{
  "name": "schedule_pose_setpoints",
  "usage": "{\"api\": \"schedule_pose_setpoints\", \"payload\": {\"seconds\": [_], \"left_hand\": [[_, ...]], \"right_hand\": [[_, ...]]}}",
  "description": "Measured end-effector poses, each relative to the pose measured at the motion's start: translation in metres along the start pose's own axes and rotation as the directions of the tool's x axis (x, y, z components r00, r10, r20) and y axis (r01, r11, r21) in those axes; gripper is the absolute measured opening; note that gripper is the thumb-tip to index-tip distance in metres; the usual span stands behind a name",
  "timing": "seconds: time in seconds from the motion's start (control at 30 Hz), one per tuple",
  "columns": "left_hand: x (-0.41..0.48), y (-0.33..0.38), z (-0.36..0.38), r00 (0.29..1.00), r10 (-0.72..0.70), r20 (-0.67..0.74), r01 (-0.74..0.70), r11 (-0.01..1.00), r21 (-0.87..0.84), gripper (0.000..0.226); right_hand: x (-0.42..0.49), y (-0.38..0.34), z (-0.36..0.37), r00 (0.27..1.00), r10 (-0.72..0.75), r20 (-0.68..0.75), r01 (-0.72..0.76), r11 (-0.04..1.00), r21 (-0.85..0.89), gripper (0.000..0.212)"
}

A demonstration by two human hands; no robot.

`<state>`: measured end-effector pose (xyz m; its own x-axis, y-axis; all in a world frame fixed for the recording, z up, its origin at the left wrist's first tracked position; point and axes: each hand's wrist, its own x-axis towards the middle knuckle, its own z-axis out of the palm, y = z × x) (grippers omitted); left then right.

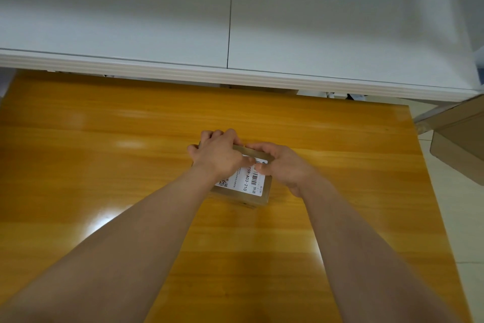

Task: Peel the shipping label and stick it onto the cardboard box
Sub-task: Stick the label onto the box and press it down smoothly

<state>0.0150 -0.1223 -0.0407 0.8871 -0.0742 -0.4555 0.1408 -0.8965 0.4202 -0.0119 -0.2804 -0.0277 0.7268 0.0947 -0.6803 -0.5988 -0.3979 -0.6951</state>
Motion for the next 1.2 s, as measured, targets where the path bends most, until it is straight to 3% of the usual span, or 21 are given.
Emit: {"api": "schedule_pose_setpoints", "payload": {"seconds": [0.13, 0.23, 0.33, 0.4, 0.5, 0.67, 0.77, 0.9, 1.03, 1.2], "left_hand": [[-0.001, 0.000, -0.001, 1.000, 0.016, 0.012, -0.016, 1.000, -0.004, 0.036], [0.001, -0.009, -0.014, 0.983, 0.092, 0.157, -0.086, 0.995, -0.044, 0.036], [0.003, -0.022, -0.034, 0.907, 0.183, 0.380, -0.176, 0.983, -0.052, 0.076], [0.002, -0.026, -0.038, 0.889, 0.188, 0.418, -0.196, 0.980, -0.025, 0.092], [-0.001, -0.025, -0.030, 0.922, 0.182, 0.341, -0.192, 0.981, -0.005, 0.088], [0.002, -0.029, -0.020, 0.959, 0.171, 0.226, -0.141, 0.979, -0.145, 0.040], [0.003, -0.027, -0.016, 0.973, 0.149, 0.176, -0.121, 0.980, -0.160, 0.031], [0.002, -0.030, -0.011, 0.981, 0.129, 0.142, -0.093, 0.967, -0.236, 0.038], [0.000, -0.029, -0.006, 0.992, 0.081, 0.094, -0.056, 0.969, -0.242, 0.040], [-0.017, -0.027, -0.003, 0.998, 0.054, 0.027, -0.047, 0.978, -0.203, 0.062]], "right_hand": [[0.000, 0.000, 0.001, 1.000, -0.007, -0.015, 0.007, 1.000, 0.010, 0.046], [-0.002, -0.001, 0.003, 0.999, -0.050, 0.001, 0.050, 0.999, -0.014, 0.038], [0.001, -0.003, 0.008, 0.998, -0.066, 0.017, 0.068, 0.979, -0.195, 0.062], [0.006, -0.004, 0.015, 0.998, -0.070, -0.007, 0.062, 0.924, -0.377, 0.085], [0.012, -0.002, 0.024, 0.994, -0.084, -0.072, 0.048, 0.912, -0.407, 0.087], [0.020, 0.001, 0.027, 0.986, -0.086, -0.140, 0.038, 0.949, -0.312, 0.050], [0.023, 0.001, 0.029, 0.984, -0.090, -0.153, 0.041, 0.954, -0.297, 0.039], [0.017, 0.004, 0.026, 0.976, -0.135, -0.170, 0.070, 0.938, -0.341, 0.048], [0.002, 0.003, 0.026, 0.963, -0.095, -0.251, 0.039, 0.975, -0.221, 0.071], [-0.012, 0.000, 0.024, 0.955, -0.074, -0.287, 0.017, 0.981, -0.196, 0.071]]}}
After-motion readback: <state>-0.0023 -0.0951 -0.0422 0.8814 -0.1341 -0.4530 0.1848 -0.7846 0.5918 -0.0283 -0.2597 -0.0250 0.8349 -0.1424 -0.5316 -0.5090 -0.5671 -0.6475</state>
